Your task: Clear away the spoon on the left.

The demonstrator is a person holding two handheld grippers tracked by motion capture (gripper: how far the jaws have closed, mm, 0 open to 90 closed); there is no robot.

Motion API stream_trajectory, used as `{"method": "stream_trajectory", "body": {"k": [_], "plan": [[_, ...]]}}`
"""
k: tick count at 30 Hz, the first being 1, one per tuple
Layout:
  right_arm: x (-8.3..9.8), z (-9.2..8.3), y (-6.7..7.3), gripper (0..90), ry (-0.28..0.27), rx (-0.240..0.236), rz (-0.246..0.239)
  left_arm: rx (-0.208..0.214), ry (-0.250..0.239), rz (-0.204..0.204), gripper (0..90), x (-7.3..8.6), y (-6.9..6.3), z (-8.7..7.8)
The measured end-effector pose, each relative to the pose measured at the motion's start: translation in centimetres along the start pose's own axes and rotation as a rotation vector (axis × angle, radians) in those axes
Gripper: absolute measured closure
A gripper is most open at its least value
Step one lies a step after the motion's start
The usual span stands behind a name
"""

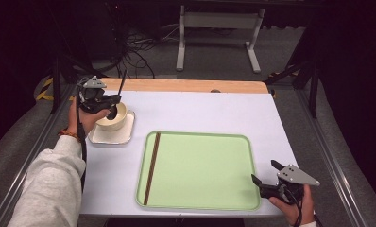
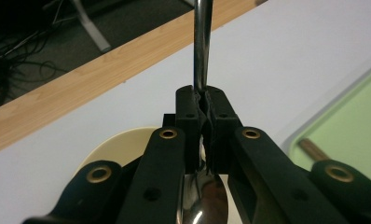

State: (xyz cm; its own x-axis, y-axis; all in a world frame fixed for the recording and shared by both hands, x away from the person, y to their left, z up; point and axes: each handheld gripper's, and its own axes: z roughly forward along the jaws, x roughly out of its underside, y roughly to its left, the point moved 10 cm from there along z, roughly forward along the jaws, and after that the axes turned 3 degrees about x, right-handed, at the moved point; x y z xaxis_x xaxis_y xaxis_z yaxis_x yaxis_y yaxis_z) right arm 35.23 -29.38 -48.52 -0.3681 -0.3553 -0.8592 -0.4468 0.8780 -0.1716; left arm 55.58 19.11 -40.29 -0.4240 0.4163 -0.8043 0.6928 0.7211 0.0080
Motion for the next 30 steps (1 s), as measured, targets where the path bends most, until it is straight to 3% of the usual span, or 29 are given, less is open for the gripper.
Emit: {"method": "stream_trajectory", "body": {"k": [5,11,13,14,15,18,23,24,25,26,30], "plan": [[0.0,0.0,0.2,13.7,0.004,0.004,-0.015,0.029,-0.03,0.039,86.1,-0.9,-2.2,-0.8],[-0.1,-0.1,0.3,13.7,0.004,0.005,-0.027,0.112,-0.074,0.061,86.2,-1.5,-5.7,-1.4],[-0.2,-0.1,0.3,13.8,-0.001,-0.004,-0.021,0.141,-0.075,0.078,86.1,-1.2,-7.4,-1.2],[-0.2,-0.1,0.3,13.8,-0.001,-0.004,-0.021,0.141,-0.075,0.078,86.2,-1.2,-7.4,-1.2],[-0.1,-0.1,0.4,13.8,-0.002,-0.006,-0.017,0.173,-0.077,0.1,86.2,-0.9,-9.0,-1.0],[-0.2,-0.2,0.5,13.8,-0.007,-0.008,-0.019,0.232,-0.072,0.121,86.2,-0.3,-11.6,-0.6],[-0.3,-0.2,0.6,13.8,-0.008,-0.011,-0.02,0.291,-0.049,0.167,86.2,0.7,-15.2,0.2],[-0.2,-0.2,0.6,13.8,-0.008,-0.011,-0.021,0.312,-0.045,0.163,86.2,1.0,-16.1,0.4],[-0.3,-0.3,0.6,13.9,-0.008,-0.011,-0.02,0.312,-0.045,0.163,86.2,1.0,-16.1,0.4],[-0.3,-0.3,0.6,14.0,-0.01,-0.012,-0.019,0.333,-0.033,0.173,86.2,1.7,-17.6,0.7],[-0.2,-0.5,0.6,14.1,-0.011,-0.012,-0.019,0.412,-0.018,0.184,86.2,2.8,-20.7,1.2]]}}
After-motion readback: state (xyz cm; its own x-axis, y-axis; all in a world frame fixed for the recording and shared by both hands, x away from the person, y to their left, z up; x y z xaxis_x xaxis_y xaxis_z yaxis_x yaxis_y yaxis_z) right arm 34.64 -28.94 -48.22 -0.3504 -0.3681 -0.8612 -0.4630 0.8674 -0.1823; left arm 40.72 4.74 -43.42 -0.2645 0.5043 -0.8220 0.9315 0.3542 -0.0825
